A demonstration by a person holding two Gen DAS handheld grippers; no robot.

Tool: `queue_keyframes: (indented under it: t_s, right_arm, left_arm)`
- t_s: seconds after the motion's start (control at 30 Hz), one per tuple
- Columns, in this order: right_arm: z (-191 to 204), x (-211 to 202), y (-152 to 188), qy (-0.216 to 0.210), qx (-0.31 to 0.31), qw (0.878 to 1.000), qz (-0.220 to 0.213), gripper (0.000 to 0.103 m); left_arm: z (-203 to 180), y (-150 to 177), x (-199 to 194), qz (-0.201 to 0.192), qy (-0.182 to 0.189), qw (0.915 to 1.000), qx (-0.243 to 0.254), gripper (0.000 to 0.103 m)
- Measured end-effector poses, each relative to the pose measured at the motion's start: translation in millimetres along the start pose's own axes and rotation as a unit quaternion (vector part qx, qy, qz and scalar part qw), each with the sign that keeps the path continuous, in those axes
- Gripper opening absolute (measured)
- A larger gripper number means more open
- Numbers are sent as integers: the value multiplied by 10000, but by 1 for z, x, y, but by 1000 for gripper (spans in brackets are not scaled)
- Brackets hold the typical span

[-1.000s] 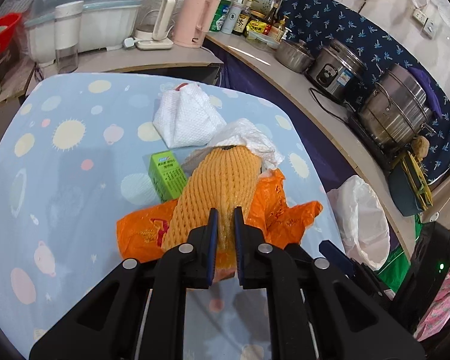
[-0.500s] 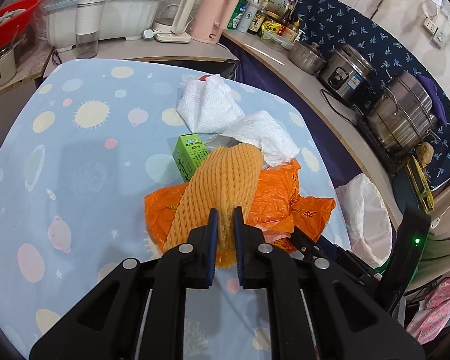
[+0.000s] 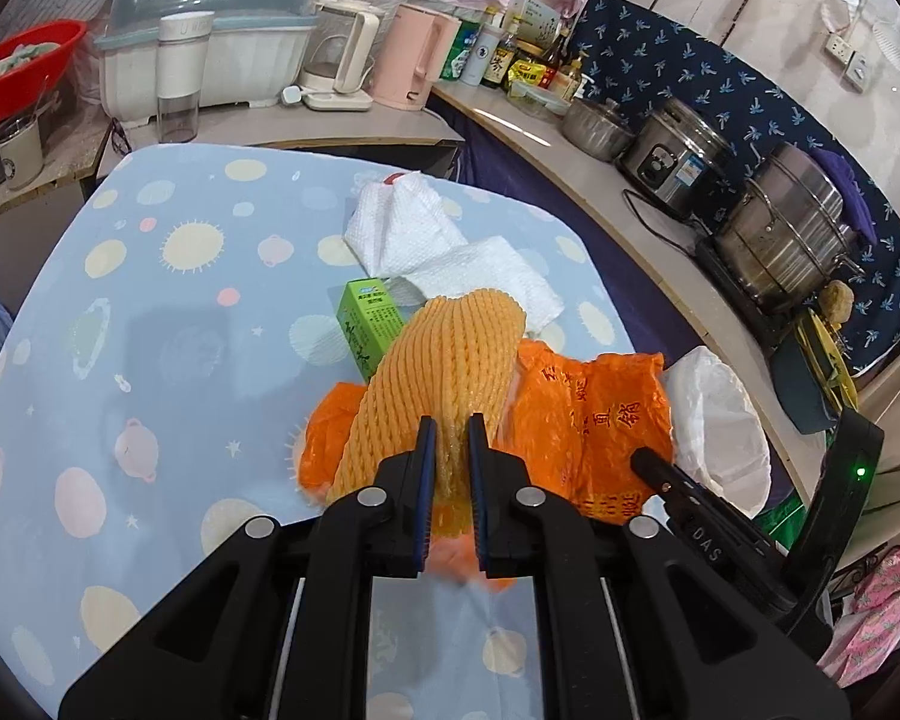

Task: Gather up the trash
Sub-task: 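Regrasp the orange mesh sleeve with the left gripper while the right grasps an orange plastic bag, then carry the mesh sleeve and orange bag over the white bin and open both grippers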

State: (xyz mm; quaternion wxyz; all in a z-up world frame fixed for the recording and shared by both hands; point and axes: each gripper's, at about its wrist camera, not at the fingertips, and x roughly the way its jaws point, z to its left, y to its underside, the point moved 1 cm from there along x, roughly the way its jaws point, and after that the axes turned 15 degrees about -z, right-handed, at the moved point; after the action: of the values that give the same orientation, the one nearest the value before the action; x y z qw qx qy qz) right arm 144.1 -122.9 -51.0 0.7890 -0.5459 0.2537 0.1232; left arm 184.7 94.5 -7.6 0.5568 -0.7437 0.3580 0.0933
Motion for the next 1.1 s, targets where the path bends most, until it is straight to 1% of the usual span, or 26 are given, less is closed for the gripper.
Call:
queue_keyframes:
  t_s: [0.23,0.43,0.63,0.8,1.0,1.1]
  right_arm:
    - [-18,-33,-20,26,95,9990,-429,5]
    - [-43,-57,-36,129,236,9970,-724,5]
    - [-86,-73,-48,381,447,9941,-911,5]
    - [-129,-83,-57,722,584,9903,-1033,5]
    - [-187,-84,-60,1117,921,9837,-1067,5]
    - [-212,-82,-58,1305,1032,9805,-1046,5]
  left_arm:
    - [-27,-4,-15,-162,168,9997,120,10]
    - [-59,-3,-17,-178,361,9988,261,10]
    - [-106,3,-6,-114,605,9966,548,10]
    - [-151,12,10,8,851,9932,791,10]
    - [-211,27,37,229,1193,9865,1102,10]
    - [-235,35,51,338,1323,9830,1229,10]
